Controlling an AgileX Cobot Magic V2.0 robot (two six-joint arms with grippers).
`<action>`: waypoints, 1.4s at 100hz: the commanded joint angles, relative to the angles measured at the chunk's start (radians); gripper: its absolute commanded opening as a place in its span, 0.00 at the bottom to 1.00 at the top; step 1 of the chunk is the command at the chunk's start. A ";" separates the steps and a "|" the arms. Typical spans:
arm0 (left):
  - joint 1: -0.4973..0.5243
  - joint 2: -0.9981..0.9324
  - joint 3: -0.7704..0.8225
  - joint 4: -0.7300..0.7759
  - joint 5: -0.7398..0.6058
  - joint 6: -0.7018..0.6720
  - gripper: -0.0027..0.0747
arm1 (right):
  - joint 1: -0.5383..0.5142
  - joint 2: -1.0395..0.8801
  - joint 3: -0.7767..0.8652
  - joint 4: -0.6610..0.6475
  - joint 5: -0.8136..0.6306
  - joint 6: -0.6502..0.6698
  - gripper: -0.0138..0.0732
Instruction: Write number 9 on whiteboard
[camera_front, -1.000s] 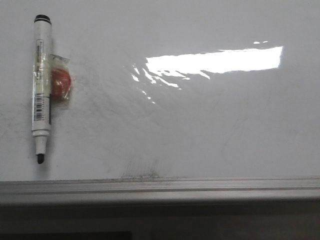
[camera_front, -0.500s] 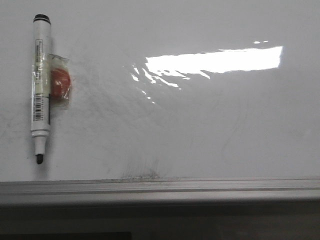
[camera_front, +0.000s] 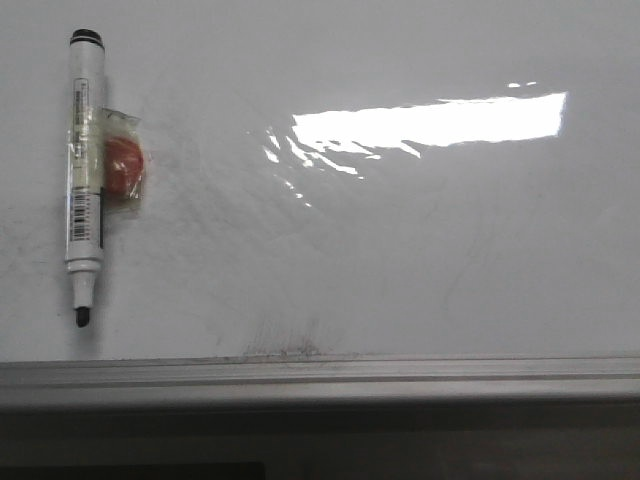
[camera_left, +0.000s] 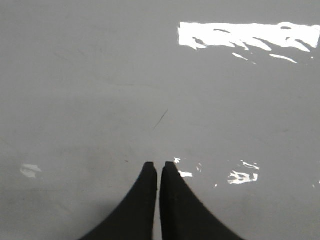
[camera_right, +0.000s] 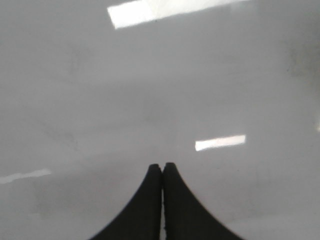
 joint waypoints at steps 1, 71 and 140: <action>0.002 0.037 -0.040 -0.003 -0.101 -0.003 0.09 | 0.002 0.038 -0.040 0.007 -0.079 0.001 0.09; -0.223 0.046 -0.035 -0.022 -0.270 0.002 0.62 | 0.027 0.038 -0.031 0.007 -0.070 0.001 0.09; -0.826 0.388 -0.035 -0.051 -0.464 0.000 0.62 | 0.027 0.038 0.023 0.012 -0.165 0.001 0.09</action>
